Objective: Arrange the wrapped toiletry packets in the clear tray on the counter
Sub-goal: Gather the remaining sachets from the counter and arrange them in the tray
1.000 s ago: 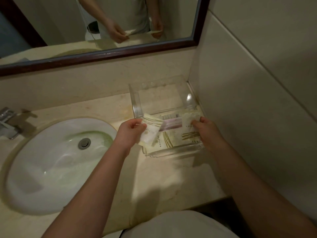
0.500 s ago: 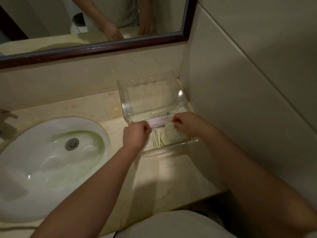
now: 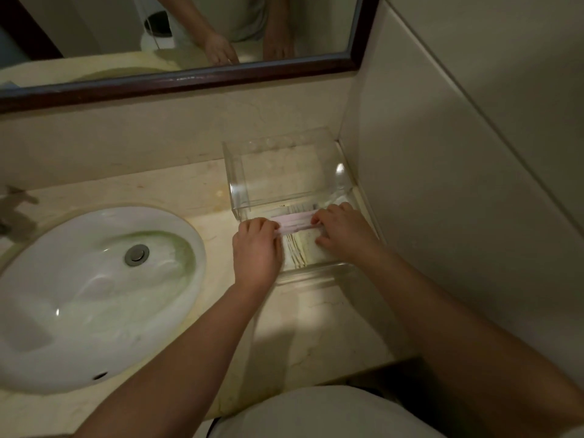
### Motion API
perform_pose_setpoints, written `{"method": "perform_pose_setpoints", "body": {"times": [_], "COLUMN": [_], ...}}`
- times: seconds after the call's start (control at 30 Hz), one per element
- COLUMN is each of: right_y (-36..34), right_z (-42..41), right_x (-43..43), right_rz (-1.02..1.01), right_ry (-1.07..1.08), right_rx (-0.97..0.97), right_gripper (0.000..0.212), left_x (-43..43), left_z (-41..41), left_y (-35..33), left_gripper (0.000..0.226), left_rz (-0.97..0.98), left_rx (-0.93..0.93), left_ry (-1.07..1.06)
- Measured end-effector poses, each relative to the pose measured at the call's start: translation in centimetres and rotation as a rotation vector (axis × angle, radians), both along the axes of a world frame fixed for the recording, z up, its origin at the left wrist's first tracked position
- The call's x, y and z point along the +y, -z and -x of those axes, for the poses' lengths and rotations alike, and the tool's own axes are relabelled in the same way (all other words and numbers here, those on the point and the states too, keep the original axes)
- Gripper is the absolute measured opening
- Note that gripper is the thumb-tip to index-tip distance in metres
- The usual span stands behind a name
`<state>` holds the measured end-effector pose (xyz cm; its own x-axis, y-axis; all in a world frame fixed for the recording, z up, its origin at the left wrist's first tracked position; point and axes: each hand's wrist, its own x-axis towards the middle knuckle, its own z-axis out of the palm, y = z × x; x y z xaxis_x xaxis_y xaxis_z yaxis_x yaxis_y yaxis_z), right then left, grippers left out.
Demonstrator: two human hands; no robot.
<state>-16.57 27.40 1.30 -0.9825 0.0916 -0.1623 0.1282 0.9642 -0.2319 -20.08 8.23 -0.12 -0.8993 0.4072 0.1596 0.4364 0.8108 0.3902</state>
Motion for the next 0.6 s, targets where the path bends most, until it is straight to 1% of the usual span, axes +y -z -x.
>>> {"method": "perform_pose_setpoints", "body": {"times": [0.07,0.1,0.17,0.23,0.37,0.47,0.6], "right_y": [0.2,0.4,1.1,1.8,2.6,2.9,2.3], "right_z": [-0.9,-1.4,-2.5,-3.4,-4.2,-4.3,-4.4], "right_x": [-0.3,-0.4,-0.7,-0.9,-1.3,-1.7,-2.3], "right_rz": [0.014,0.040,0.085,0.104,0.114,0.091,0.080], "right_ry": [0.018,0.022,0.008,0.002,-0.014,-0.003,0.004], "right_rx": [0.104,0.142,0.148,0.140,0.219,0.192,0.160], "right_gripper": [0.043,0.045,0.050,0.054,0.055,0.053,0.052], "left_x": [-0.3,-0.4,-0.8,-1.2,-1.6,-1.7,-2.2], "left_z": [-0.9,-1.5,-2.6,-3.3,-3.9,-4.0,-3.9], "left_y": [0.2,0.5,1.3,2.1,3.2,3.4,2.5], "left_gripper": [0.031,0.037,0.049,0.057,0.068,0.074,0.072], "left_rz": [0.039,0.087,0.203,0.269,0.334,0.376,0.298], "left_rx": [0.034,0.023,-0.039,-0.097,-0.110,-0.121,-0.126], "left_ry": [0.104,0.152,0.209,0.220,0.244,0.241,0.204]}}
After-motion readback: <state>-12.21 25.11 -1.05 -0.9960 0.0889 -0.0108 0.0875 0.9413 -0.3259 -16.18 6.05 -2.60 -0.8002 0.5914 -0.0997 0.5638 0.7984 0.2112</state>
